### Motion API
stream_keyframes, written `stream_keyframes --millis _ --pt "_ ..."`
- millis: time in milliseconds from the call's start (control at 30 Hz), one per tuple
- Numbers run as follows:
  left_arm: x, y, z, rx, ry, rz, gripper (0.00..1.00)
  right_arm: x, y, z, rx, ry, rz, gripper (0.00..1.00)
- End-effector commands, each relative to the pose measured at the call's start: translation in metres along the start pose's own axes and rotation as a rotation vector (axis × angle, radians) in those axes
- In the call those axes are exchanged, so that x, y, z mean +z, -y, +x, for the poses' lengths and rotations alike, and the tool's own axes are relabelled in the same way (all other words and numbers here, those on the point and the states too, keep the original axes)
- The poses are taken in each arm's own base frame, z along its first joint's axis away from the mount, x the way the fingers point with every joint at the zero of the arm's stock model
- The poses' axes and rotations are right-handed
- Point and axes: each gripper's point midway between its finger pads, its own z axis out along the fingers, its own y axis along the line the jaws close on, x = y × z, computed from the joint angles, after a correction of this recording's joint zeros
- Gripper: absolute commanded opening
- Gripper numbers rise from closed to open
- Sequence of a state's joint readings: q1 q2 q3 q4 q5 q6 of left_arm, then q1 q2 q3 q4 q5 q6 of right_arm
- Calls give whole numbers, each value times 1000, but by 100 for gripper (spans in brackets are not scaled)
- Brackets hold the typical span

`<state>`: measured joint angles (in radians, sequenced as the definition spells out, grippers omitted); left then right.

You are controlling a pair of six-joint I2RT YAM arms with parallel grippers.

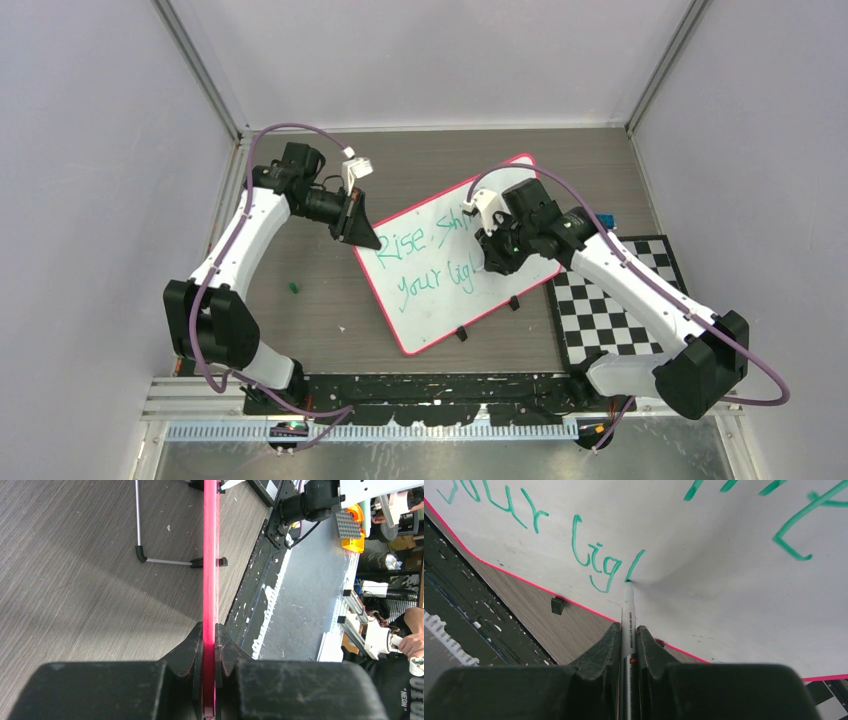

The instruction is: Write a sentence on the whiteboard

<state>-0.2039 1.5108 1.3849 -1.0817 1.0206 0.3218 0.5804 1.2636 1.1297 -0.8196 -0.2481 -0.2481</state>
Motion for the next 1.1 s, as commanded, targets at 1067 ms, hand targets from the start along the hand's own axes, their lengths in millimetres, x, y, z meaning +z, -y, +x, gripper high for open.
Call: stream_keyframes --millis 1067 --pt "15 -3 16 21 -75 4 0 -14 9 -15 -22 48 30 0"
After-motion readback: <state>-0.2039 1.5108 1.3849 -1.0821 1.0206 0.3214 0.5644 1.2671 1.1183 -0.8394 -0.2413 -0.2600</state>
